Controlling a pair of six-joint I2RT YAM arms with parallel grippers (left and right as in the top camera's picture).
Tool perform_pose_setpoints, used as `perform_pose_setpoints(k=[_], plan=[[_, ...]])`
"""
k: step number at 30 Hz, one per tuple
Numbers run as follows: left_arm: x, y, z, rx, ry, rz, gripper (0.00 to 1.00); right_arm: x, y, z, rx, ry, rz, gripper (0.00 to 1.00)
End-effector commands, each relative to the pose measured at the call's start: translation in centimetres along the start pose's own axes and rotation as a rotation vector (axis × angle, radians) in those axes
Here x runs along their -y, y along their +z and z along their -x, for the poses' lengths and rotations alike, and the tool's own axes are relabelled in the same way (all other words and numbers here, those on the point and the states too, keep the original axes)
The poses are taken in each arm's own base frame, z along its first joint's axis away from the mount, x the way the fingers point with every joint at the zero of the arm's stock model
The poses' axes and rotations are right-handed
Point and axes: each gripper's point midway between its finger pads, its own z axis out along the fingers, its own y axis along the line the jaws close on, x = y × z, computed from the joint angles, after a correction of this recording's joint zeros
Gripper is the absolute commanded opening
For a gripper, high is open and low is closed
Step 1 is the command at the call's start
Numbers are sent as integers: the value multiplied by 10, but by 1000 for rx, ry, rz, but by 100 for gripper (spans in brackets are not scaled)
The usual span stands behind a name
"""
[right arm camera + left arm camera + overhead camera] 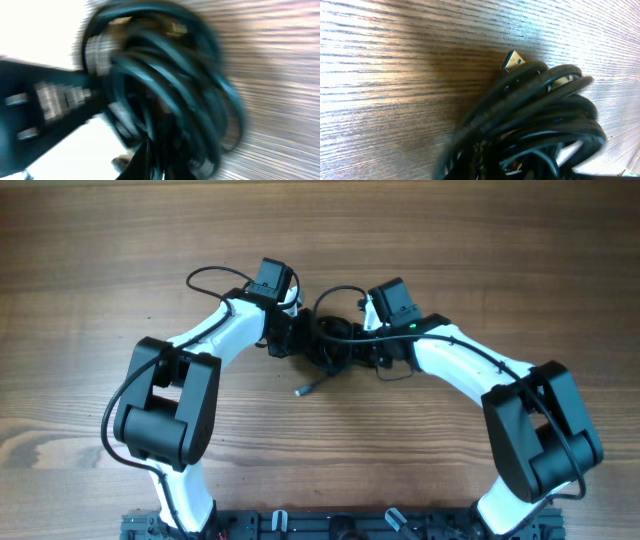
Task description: Untangle cables
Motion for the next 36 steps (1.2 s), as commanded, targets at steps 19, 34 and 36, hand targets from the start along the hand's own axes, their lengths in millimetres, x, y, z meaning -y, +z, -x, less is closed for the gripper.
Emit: perform_pose_setpoints(k=[19,34,36], plan=[[4,1,-9,-22,4,-14,4,3,13,-12,-23,168,-28,14],[45,-69,-3,11,43,-255,4,-53,4,-15,-119,128,260,4],[50,-79,-9,17,106,-256,6,-54,4,-16,-131,193,260,4]])
